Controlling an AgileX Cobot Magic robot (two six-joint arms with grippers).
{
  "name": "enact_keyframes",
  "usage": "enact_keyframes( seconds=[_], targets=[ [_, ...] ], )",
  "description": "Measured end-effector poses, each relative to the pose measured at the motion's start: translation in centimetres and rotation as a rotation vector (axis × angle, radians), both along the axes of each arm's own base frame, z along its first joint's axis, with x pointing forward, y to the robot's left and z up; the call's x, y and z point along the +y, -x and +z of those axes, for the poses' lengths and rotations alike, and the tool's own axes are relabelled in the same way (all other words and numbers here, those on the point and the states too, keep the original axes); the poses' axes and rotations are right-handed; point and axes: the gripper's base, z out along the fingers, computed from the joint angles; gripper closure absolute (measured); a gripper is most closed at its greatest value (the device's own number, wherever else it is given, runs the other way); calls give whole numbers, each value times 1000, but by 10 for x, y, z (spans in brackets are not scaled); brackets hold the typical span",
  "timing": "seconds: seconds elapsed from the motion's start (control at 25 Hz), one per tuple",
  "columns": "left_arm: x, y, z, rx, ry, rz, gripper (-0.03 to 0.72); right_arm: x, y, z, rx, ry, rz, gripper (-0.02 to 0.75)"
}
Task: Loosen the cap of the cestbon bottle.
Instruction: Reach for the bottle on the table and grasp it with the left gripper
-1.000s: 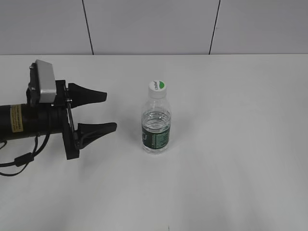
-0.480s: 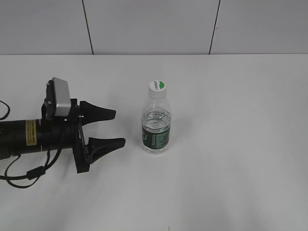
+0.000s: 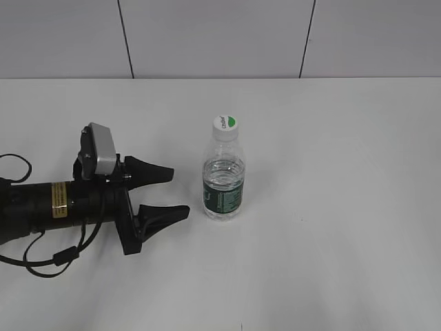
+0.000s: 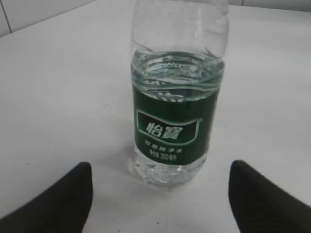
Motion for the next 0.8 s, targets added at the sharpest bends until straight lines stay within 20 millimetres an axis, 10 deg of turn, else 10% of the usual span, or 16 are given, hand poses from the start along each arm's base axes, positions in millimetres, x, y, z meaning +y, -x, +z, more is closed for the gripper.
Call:
enact_keyframes(
  seconds=[0.8],
  targets=[
    [-39,6,3,19,40,43,161,0,0,0,0,0,0,311]
  ],
)
